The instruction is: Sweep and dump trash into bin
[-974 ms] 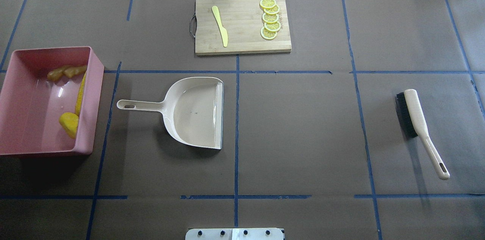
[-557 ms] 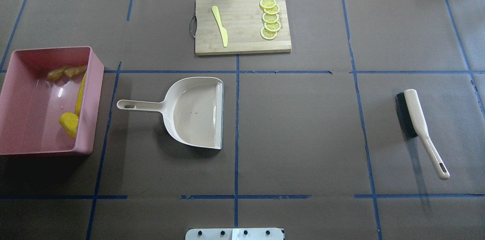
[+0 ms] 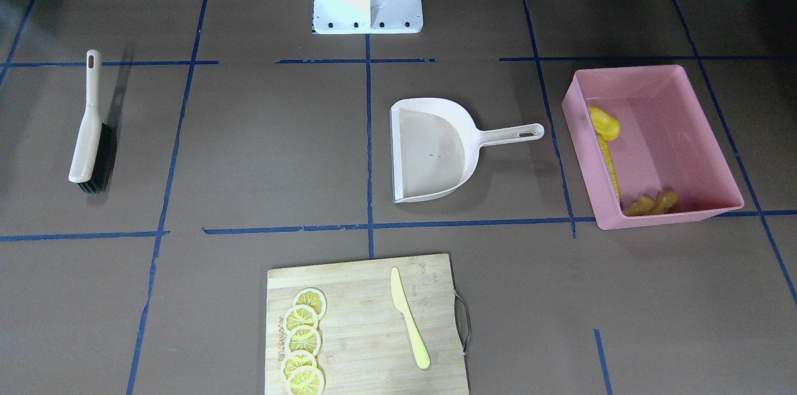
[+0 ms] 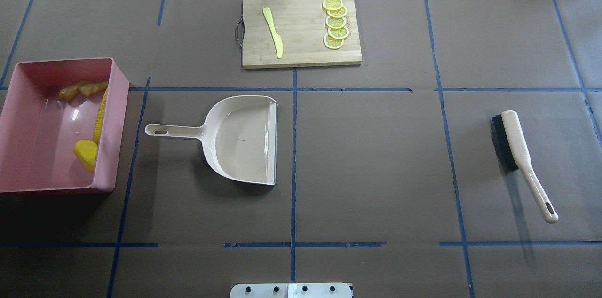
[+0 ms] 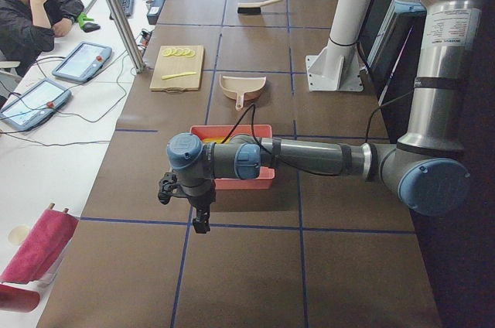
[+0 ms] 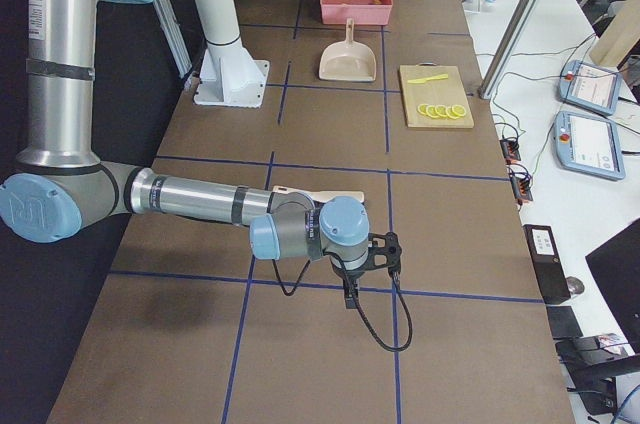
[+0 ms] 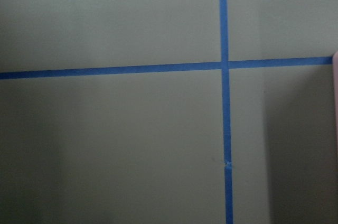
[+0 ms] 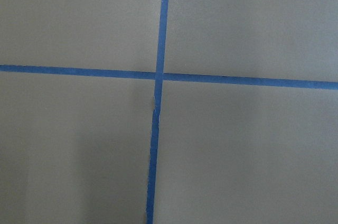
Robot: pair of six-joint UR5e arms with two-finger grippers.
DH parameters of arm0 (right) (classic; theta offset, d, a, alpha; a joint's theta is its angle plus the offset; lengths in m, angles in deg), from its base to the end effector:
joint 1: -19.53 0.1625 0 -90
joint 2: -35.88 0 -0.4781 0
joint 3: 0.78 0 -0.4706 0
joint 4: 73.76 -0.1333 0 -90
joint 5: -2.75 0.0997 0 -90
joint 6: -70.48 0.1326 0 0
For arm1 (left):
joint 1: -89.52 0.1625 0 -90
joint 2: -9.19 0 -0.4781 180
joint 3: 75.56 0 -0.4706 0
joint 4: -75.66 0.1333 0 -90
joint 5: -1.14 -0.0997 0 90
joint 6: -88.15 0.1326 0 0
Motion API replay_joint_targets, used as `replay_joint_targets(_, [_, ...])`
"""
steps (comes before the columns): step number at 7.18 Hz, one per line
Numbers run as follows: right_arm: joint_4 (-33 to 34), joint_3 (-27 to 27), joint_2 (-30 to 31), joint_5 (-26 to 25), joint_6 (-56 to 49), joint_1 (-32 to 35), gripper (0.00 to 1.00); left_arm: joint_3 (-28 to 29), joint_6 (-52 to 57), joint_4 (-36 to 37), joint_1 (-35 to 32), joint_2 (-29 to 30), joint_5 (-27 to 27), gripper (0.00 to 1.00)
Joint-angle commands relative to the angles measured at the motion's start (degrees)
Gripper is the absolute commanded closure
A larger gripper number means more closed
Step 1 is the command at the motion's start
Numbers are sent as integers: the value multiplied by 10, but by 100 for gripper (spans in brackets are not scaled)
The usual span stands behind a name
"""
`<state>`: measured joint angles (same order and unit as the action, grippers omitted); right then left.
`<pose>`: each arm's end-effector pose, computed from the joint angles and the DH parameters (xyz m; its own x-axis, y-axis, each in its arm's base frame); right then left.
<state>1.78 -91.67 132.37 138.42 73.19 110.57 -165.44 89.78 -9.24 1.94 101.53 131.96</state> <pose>0.0480 -0.5263 0.7597 0.6990 -0.0507 0.7133 -0.0510 0.9914 0.1204 -0.0219 -0.5857 0.7272 0.7560 0.0275 -0.6540 -0.0637 0.9975 -0.0317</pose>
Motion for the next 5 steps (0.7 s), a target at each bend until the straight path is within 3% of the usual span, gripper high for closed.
replay_joint_targets(1, [5,1,-1,9,1,1,0,3,0,5,-2,-3,65,0])
replay_joint_targets(4, [16,0,4,16,1,18,0,0,0,4,-4,-3,64,0])
replay_joint_targets(5, [92,-9,-15,35,-1,38,0,0,0,4,-4,-3,64,0])
